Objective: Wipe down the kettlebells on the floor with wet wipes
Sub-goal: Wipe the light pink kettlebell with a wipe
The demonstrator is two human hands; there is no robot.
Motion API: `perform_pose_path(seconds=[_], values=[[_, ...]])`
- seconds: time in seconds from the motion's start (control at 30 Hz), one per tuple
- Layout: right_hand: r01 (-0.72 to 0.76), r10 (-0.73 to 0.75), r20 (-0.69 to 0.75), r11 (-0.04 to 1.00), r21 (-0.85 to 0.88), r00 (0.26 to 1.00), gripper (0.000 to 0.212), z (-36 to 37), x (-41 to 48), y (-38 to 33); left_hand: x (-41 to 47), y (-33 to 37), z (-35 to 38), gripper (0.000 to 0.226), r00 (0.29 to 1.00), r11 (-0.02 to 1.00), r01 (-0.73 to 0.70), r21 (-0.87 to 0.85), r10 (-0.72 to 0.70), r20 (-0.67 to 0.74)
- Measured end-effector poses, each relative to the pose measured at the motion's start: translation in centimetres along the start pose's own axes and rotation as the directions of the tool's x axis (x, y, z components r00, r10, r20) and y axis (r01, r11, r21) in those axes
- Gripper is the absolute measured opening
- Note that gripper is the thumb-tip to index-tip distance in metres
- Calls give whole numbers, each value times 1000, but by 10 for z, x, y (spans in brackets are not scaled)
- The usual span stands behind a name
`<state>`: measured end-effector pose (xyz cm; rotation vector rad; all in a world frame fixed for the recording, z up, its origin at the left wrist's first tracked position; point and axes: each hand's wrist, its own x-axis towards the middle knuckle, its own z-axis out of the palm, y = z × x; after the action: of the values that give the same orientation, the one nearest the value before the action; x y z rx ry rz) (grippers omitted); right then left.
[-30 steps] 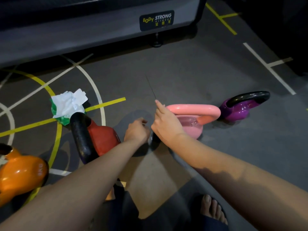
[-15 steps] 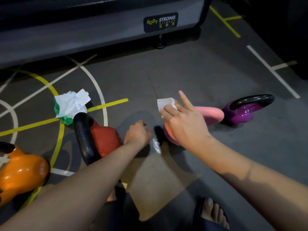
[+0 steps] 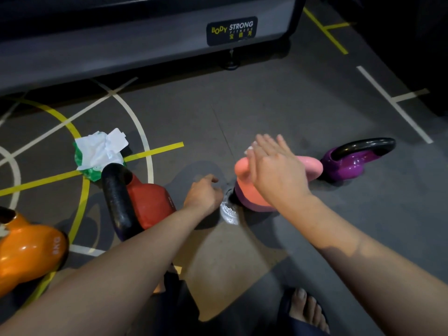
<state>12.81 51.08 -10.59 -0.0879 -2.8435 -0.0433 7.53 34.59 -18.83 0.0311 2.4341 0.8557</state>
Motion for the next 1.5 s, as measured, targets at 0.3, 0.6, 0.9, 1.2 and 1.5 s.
perform_pose_path(seconds=[0.3, 0.6, 0.9, 1.2, 1.5], values=[[679, -374, 620, 632, -374, 690, 38, 5, 11, -59, -15, 13, 28, 36, 941, 959, -245, -141, 270, 204], [480, -402, 403, 870, -111, 822, 31, -27, 14, -16, -14, 16, 38, 46, 963, 854, -155, -497, 242, 116], [630, -582, 298, 771, -93, 756, 9, 5, 5, -19, -7, 13, 45, 30, 964, 878, -136, -459, 224, 144], [482, -454, -169, 849, 215, 875, 32, 3, -9, 48, -3, 5, 40, 36, 986, 718, -89, -690, 162, 41], [520, -523, 34, 851, 73, 852, 15, 15, 12, 14, -2, 11, 33, 24, 977, 756, -102, -647, 199, 78]])
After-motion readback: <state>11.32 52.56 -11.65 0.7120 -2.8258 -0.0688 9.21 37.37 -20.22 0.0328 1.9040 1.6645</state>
